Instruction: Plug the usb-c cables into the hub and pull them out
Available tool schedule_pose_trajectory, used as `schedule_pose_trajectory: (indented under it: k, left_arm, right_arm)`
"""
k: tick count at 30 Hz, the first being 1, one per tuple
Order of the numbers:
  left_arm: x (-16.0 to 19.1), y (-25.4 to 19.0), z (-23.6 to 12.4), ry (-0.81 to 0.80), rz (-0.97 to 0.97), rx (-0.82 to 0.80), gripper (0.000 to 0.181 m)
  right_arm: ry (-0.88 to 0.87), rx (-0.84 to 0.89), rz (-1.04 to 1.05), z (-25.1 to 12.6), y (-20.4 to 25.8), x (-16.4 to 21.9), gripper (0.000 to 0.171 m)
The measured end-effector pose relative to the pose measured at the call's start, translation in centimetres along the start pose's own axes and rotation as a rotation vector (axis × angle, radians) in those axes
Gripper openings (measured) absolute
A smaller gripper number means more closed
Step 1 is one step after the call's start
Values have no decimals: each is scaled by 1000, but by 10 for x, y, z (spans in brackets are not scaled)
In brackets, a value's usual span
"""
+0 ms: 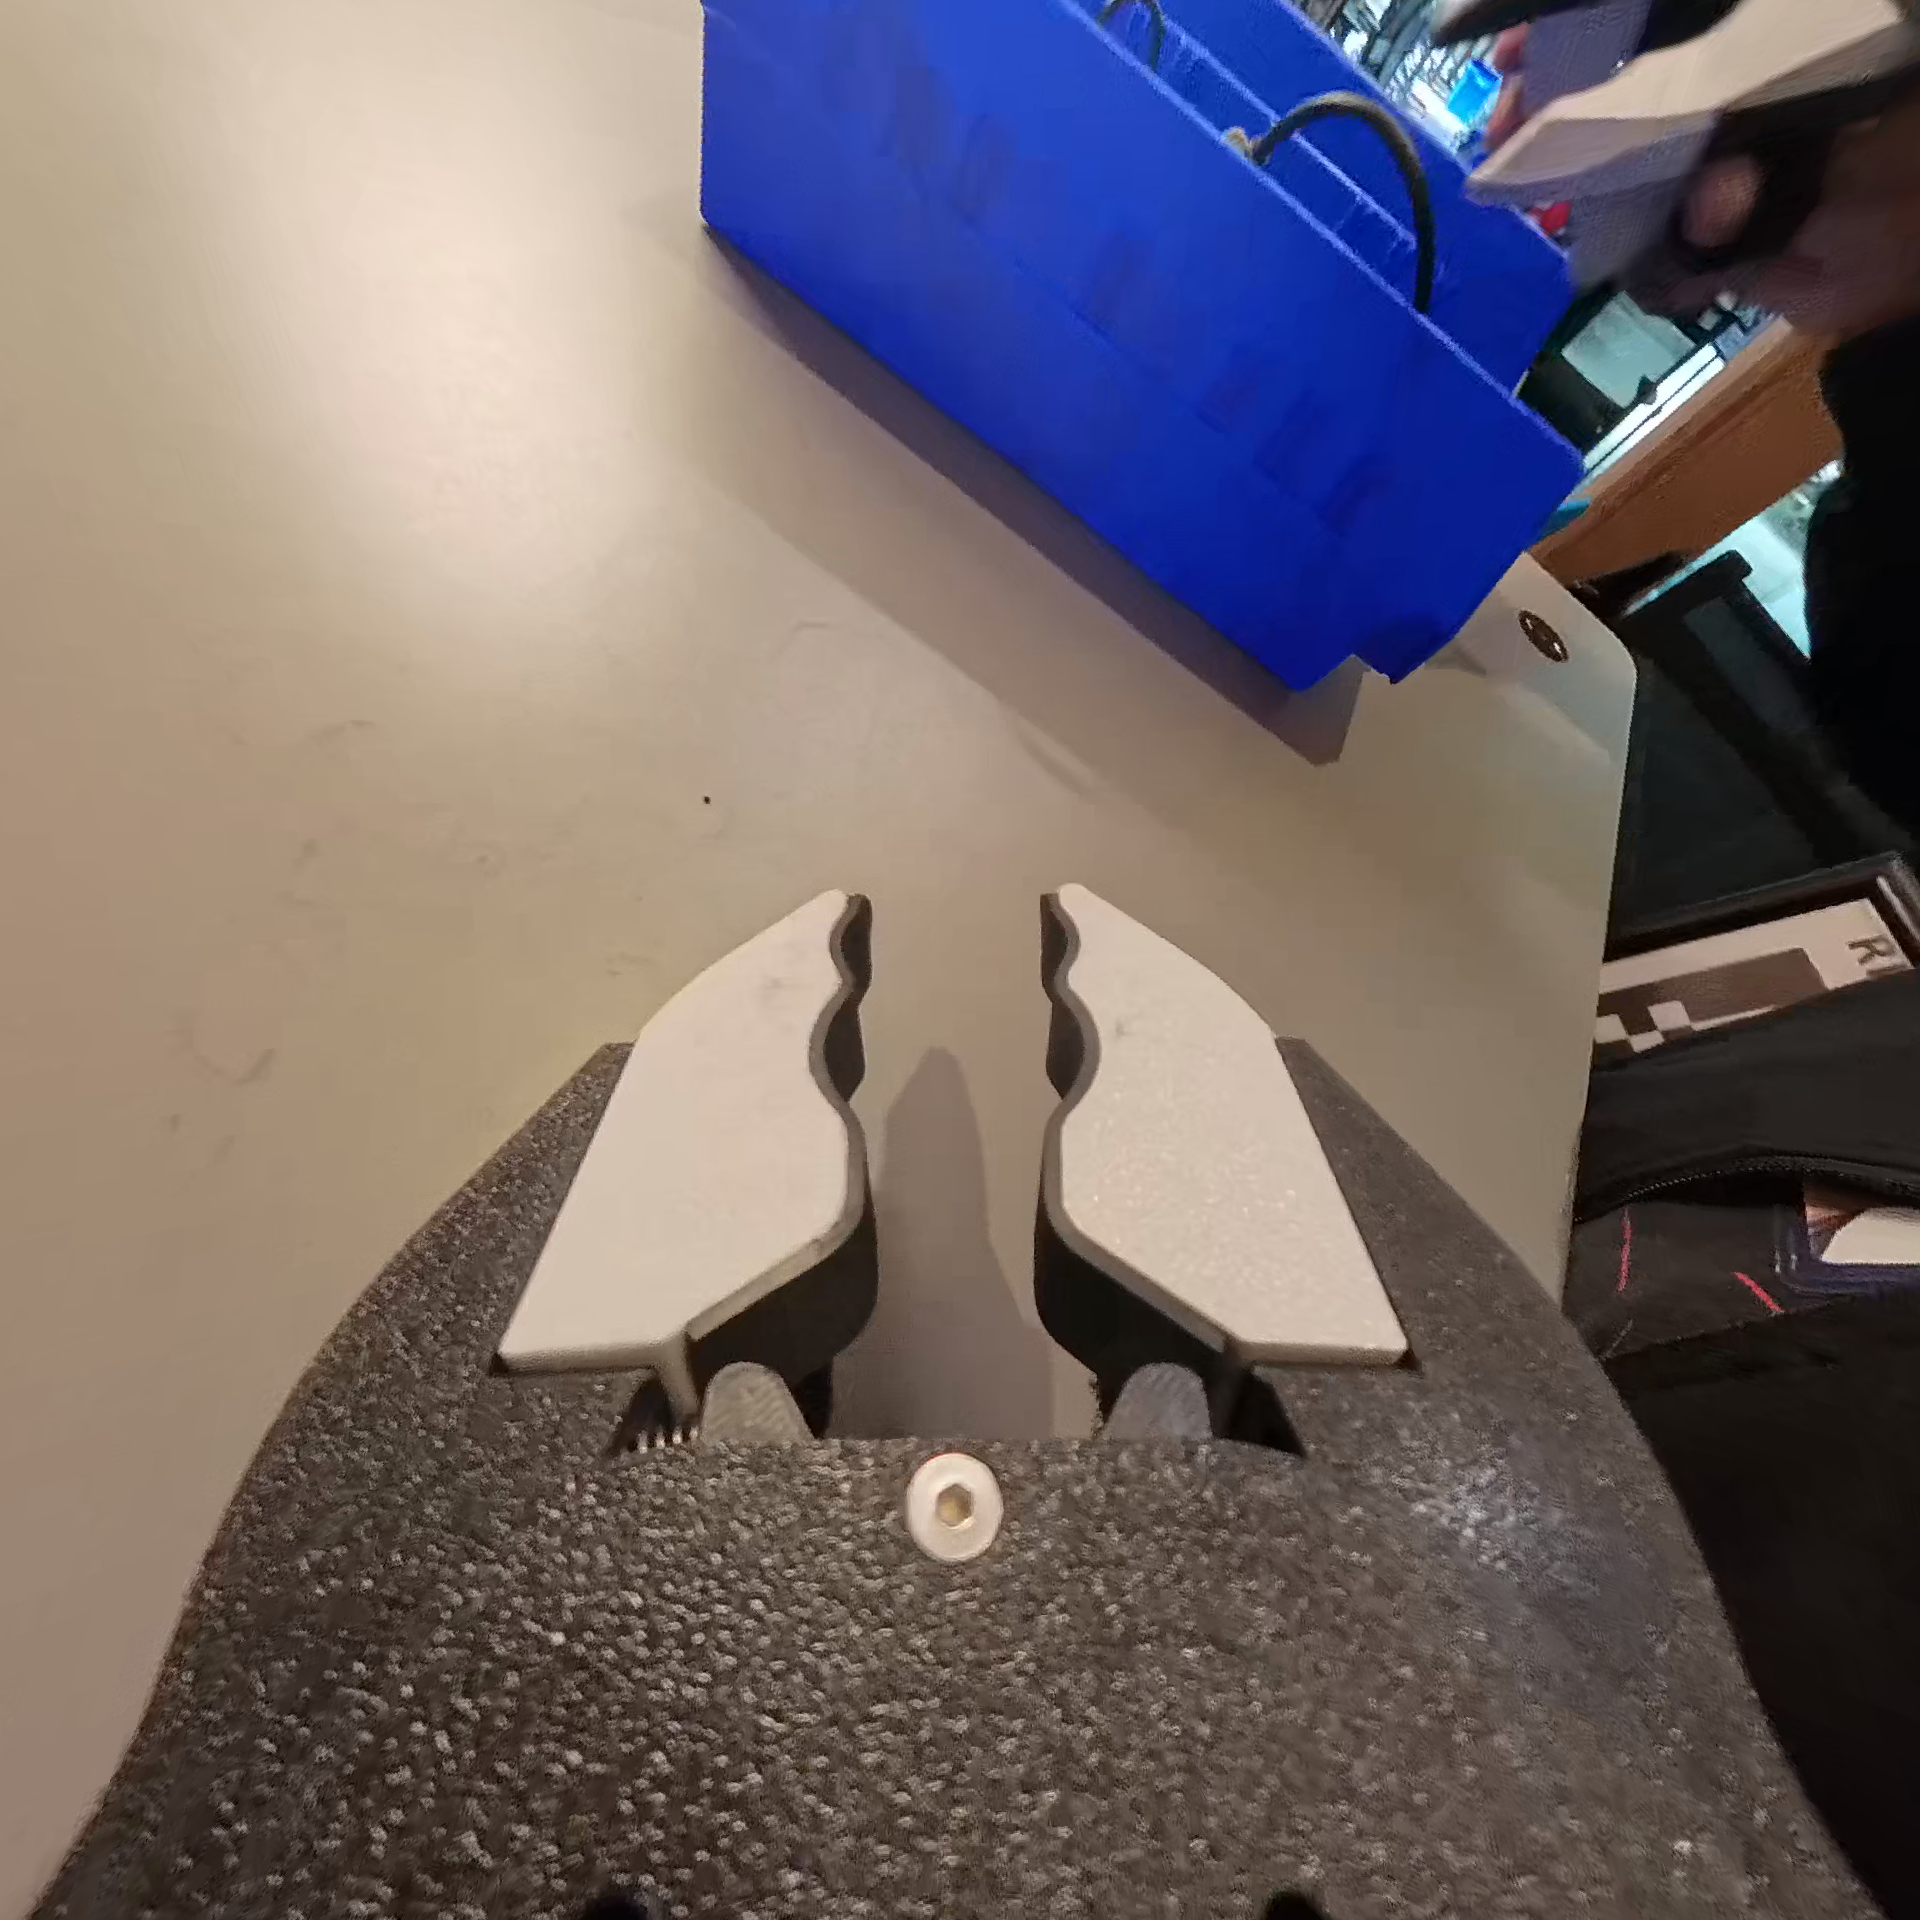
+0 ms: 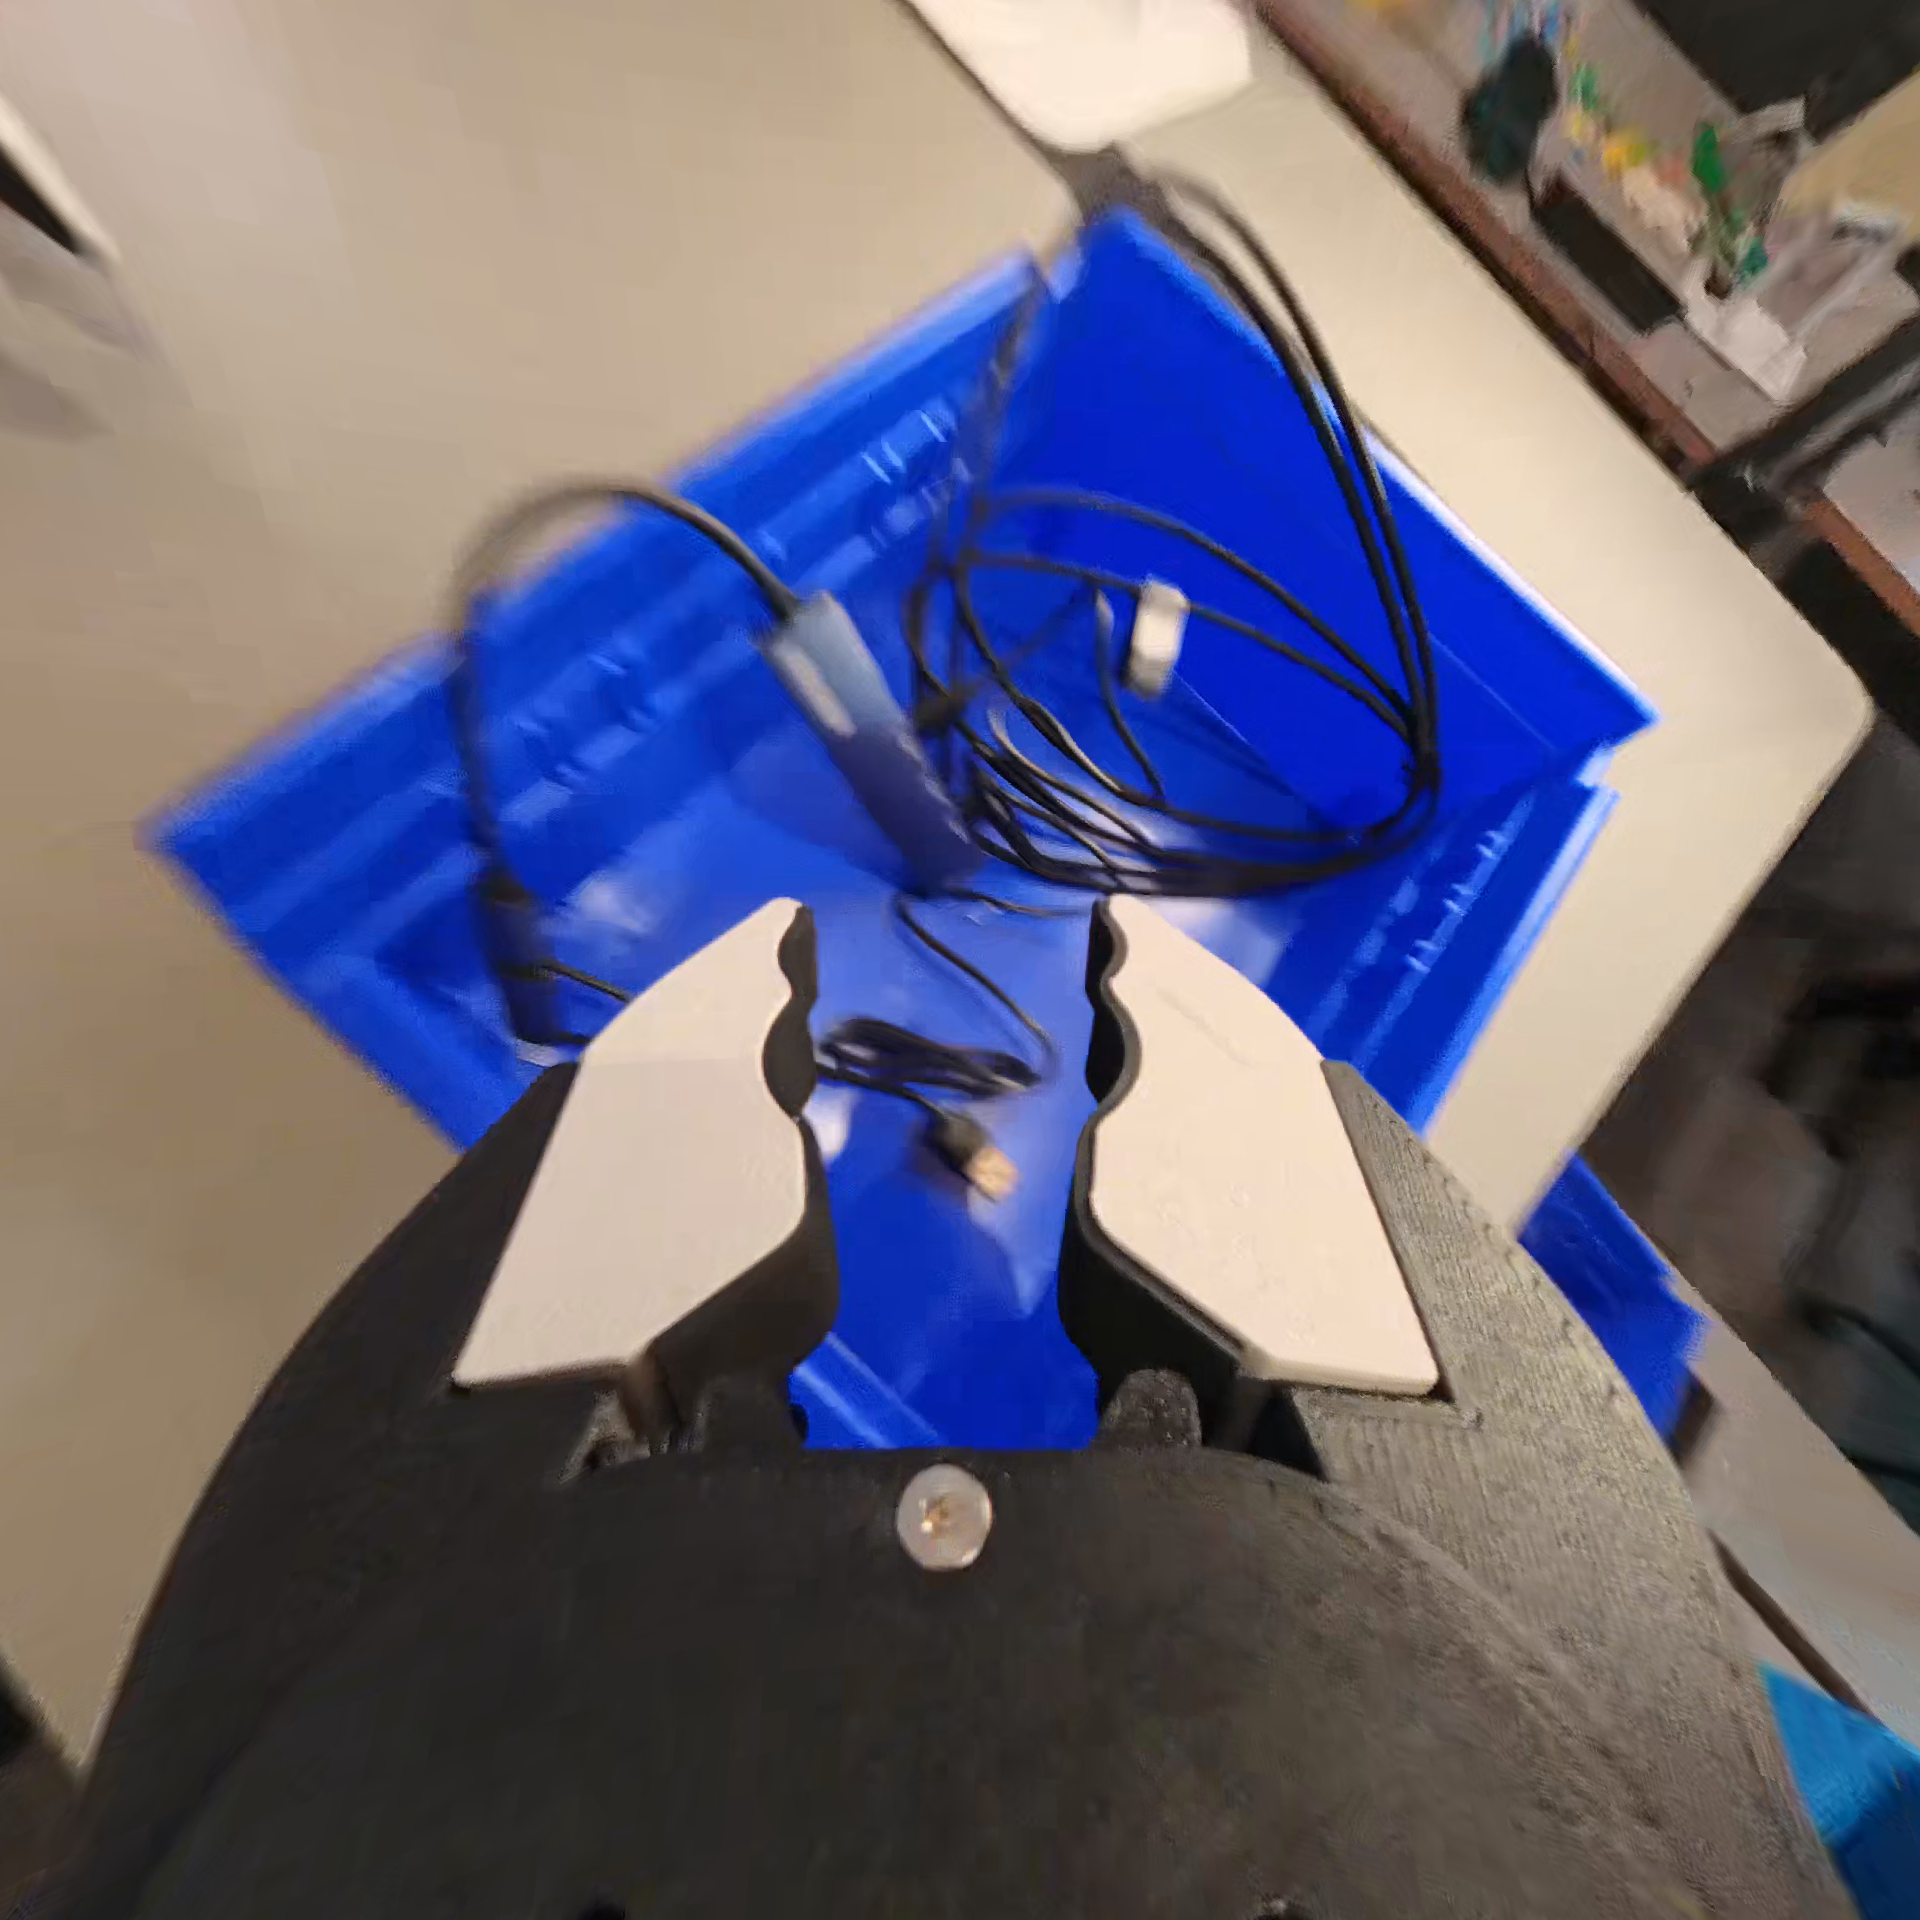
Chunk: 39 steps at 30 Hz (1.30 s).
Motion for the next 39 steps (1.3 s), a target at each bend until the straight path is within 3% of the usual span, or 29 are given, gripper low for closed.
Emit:
schedule_pose_trajectory:
  k: [1,5,12,16,18,22,27,31,34,39]
  left_arm:
    - [-2,0,-2,-22,10,-20,32]
    - [-9,2,-13,-123,40,-102,32]
    - [-33,11,-36,-371,-31,-147,31]
    - [-39,22,-67,-426,-81,-165,31]
    - [-37,24,-89,-423,-87,-169,31]
    - [-25,23,-145,-228,-90,-182,32]
    - [-17,30,-253,-135,-8,-250,32]
    - [14,80,-340,-30,-17,-445,32]
    - [55,125,-389,186,-48,-597,35]
    - [110,165,-412,574,3,-582,46]
  right_arm:
    - [-77,-49,22,-9,16,-6,47]
    - [-349,-245,115,-31,88,-24,38]
    - [-642,-320,356,-26,153,-37,30]
    - [-724,-385,400,-10,189,-57,26]
    - [-682,-407,404,15,209,-64,26]
    - [-401,-295,417,94,234,-62,30]
    - [-146,-220,365,162,259,-63,35]
    - [-53,-111,285,190,263,-73,34]
    - [28,-68,235,204,266,-73,32]
    - [96,-44,203,211,269,-68,31]
Point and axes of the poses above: each gripper's, where its closed fingertips meet, z out along the fingers, x out of its underside, y = z × x across the jaws, the point moved 4 cm from there along -z, back along the fingers, and after that the axes turned 8 degrees about z, right-handed, at the moved point
